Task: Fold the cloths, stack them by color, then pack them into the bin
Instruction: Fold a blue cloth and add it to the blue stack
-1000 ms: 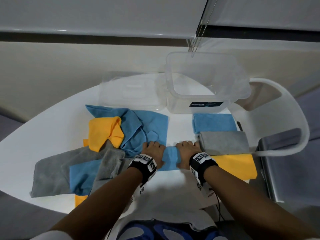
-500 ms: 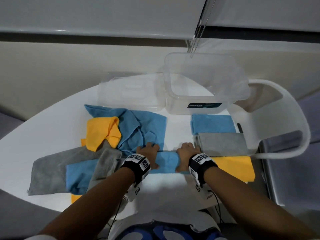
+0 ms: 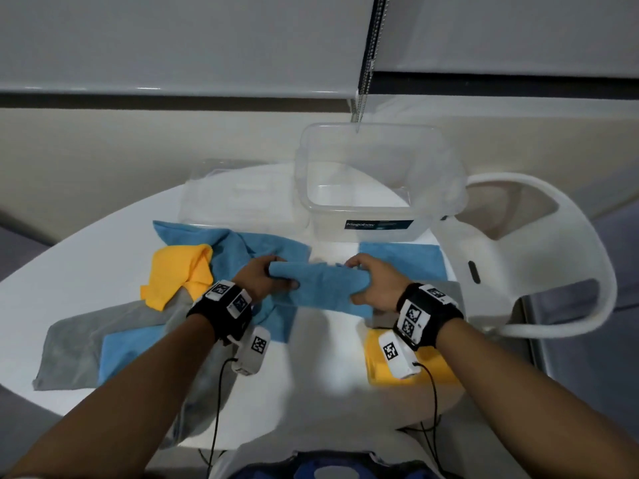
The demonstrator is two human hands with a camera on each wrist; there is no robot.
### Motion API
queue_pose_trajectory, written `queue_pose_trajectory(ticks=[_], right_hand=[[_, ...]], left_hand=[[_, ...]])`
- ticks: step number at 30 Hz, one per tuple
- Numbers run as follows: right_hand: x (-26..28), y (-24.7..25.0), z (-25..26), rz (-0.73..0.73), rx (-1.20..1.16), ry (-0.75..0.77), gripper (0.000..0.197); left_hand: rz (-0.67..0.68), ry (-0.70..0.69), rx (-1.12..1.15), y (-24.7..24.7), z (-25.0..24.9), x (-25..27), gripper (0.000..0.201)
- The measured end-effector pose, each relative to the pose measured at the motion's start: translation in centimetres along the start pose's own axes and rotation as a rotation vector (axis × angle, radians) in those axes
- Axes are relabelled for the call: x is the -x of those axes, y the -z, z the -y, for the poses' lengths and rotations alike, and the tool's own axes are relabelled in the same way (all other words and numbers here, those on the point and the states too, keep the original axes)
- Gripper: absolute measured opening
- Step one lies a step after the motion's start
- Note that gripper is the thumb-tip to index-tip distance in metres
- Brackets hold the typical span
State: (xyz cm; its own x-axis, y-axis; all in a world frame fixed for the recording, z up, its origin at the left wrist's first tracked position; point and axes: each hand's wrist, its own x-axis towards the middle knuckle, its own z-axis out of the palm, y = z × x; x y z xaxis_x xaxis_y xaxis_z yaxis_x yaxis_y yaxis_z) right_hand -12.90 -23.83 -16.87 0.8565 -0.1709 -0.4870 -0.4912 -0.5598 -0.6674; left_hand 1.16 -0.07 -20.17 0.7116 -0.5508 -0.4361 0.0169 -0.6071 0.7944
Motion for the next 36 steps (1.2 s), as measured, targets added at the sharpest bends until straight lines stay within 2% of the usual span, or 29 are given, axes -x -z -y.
queue_pose_trajectory(ticks=[2, 4, 8, 13, 15, 17, 20, 22, 27, 30, 34, 36], right_hand=[[0.6, 2.0, -1.1, -0.105, -0.151, -0.031, 0.056], [1.1, 3.9, -2.7, -0.205, -0.313, -0.081, 0.057], [1.0, 6.5, -6.3, -0.357, -0.623, -0.231, 0.060], [1.1, 9.5, -10.1, -0.533, -0.713, -0.393, 0.046], [1.1, 10.5, -11.1, -0.556, -0.778, -0.422, 0.044], [0.9, 11.1, -12.1, -0.555, -0.817, -0.422, 0.042], [0.5, 11.4, -13.1, -0.549, -0.706, -0.428, 0.043], [0.2, 11.6, -13.6, -0.555, -0.630, -0.426, 0.043], [-0.8, 11.6, -14.0, -0.479, -0.427, -0.373, 0.019], [-2.1, 11.3, -14.7, -0.444, -0.276, -0.317, 0.024], [-1.8, 11.1, -15.0, -0.368, -0.086, -0.284, 0.019], [-1.5, 11.0, -14.9, -0.300, 0.029, -0.264, 0.024]], left_hand=[[-0.016, -0.028, 0.043, -1.2, -1.5, -0.6, 0.046], [-0.039, -0.033, 0.057, -3.1, -3.1, -1.3, 0.054], [-0.054, 0.036, 0.057, -7.5, -5.7, -3.3, 0.057], [0.019, 0.088, 0.033, -12.2, -9.3, -6.0, 0.057], [0.049, 0.085, 0.046, -13.2, -10.4, -6.6, 0.062], [0.056, 0.072, 0.054, -13.9, -10.9, -7.0, 0.058], [-0.007, 0.060, 0.047, -14.8, -11.0, -7.5, 0.036], [-0.038, 0.068, 0.007, -15.2, -10.8, -7.8, 0.033], [-0.042, 0.098, -0.097, -15.5, -10.7, -8.3, 0.008], [-0.036, 0.095, -0.161, -15.9, -10.7, -8.7, 0.024], [0.008, 0.096, -0.237, -16.2, -10.2, -8.5, 0.027], [0.006, 0.070, -0.353, -16.1, -10.3, -8.3, 0.031]])
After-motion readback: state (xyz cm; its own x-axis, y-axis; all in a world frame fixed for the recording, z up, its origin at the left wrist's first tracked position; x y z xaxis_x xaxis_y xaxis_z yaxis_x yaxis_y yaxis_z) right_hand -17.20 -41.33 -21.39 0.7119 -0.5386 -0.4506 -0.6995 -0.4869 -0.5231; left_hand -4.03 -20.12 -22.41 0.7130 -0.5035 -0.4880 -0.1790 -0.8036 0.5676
